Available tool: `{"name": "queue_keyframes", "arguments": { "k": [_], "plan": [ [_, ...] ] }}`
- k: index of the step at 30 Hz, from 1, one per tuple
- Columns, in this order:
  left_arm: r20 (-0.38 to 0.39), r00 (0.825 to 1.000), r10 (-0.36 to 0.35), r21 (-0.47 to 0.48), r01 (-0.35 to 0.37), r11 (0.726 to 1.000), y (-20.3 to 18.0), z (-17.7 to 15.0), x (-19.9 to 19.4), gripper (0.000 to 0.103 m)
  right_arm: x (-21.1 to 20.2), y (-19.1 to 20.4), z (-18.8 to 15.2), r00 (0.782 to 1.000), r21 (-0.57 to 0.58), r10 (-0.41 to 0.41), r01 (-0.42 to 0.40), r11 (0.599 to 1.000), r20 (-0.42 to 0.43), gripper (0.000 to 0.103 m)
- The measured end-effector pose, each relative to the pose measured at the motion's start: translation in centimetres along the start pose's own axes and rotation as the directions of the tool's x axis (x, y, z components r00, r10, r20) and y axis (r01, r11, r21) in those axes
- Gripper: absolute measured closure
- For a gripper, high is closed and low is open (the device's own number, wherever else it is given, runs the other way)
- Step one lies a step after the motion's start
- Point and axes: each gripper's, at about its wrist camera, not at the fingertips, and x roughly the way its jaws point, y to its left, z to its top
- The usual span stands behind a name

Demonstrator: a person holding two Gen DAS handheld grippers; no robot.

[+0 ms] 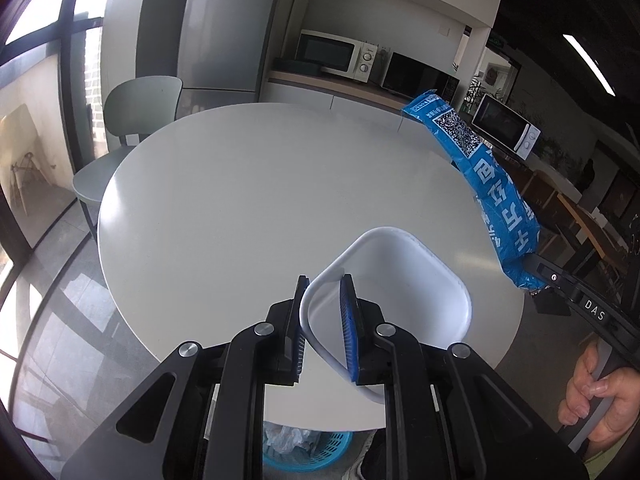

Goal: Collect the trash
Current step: 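Carry the blue bag and white cup down over the blue basket with both grippers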

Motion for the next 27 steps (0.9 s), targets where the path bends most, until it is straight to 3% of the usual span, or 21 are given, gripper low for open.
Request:
{"name": "queue_keyframes", "arguments": {
  "k": [12, 14, 20, 27],
  "plan": [
    [-0.033, 0.999, 0.009, 0.005, -0.008, 1.0, 1.0, -6.1, -3.7, 0.088, -6.0, 0.9, -5.9, 0.997, -0.04, 0.069, -0.07, 0.997, -0.041, 0.103],
    [-0.05, 0.999, 0.013, 0.009, -0.013, 1.0, 1.1, -7.1, -3.7, 0.088, -6.4, 0.8, -6.8, 0.993, -0.023, 0.099, -0.101, 0.995, -0.065, 0.103],
    [-0.104, 0.993, 0.047, 0.014, -0.046, 0.999, 1.9, -10.3, -3.4, 0.088, -6.8, 1.8, -10.1, 0.988, -0.066, 0.083, -0.092, 0.994, -0.133, 0.103],
    [-0.173, 0.981, 0.093, 0.03, -0.089, 0.996, 3.1, -13.4, -2.5, 0.088, -6.1, 3.6, -13.9, 0.966, -0.09, 0.112, -0.137, 0.986, -0.235, 0.103]
  ]
}}
